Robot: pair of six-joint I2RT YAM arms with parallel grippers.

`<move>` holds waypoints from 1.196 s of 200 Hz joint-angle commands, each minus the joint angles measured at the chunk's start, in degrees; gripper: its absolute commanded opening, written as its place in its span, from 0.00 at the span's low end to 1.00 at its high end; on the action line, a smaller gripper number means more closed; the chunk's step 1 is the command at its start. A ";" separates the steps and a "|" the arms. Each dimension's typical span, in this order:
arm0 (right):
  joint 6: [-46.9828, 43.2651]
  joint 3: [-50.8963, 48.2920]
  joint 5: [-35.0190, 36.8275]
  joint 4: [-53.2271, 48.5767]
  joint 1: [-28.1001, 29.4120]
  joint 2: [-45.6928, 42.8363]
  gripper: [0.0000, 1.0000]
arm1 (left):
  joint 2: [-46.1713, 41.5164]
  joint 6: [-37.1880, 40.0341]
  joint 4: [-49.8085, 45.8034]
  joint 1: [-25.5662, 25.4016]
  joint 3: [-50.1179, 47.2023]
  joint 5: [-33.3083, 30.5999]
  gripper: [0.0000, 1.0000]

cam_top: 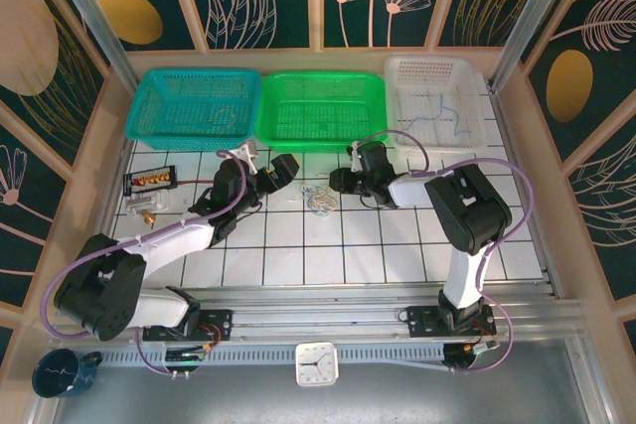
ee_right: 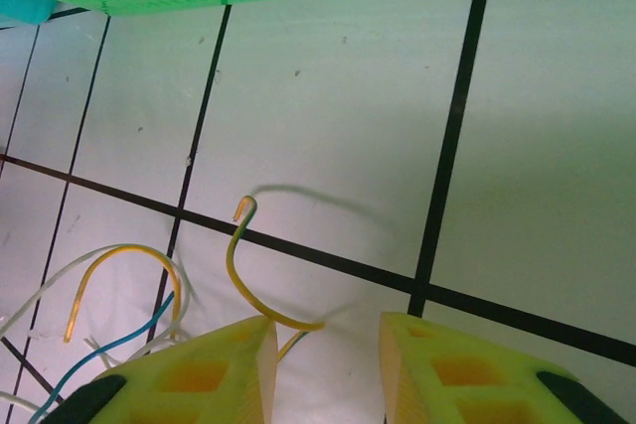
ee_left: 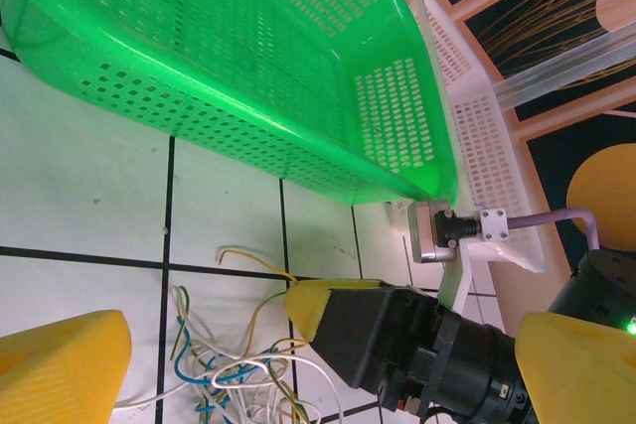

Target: Untangle the cables

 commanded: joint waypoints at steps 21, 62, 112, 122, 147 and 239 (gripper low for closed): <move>-1.13 1.64 -0.91 0.02 0.72 0.43 0.25 | -0.03 -0.18 1.70 -0.10 -0.61 0.55 0.99; -1.08 1.06 -2.00 -0.15 0.72 -1.05 0.00 | 0.35 0.03 1.70 -0.10 -0.51 0.95 0.99; -0.63 -4.04 0.02 -0.77 0.72 -11.47 0.00 | -0.11 0.60 1.16 -0.10 -0.01 1.29 0.99; -0.52 -4.90 0.69 -0.76 0.72 -13.40 0.00 | -0.12 0.55 1.12 -0.06 0.17 1.47 0.99; -0.56 -6.12 2.43 -0.33 0.72 -16.47 0.00 | 0.06 0.63 1.00 -0.04 0.71 1.78 0.99; 0.72 -3.13 2.92 5.60 0.72 -6.30 0.39 | 0.35 0.49 1.18 -0.10 0.73 2.26 0.99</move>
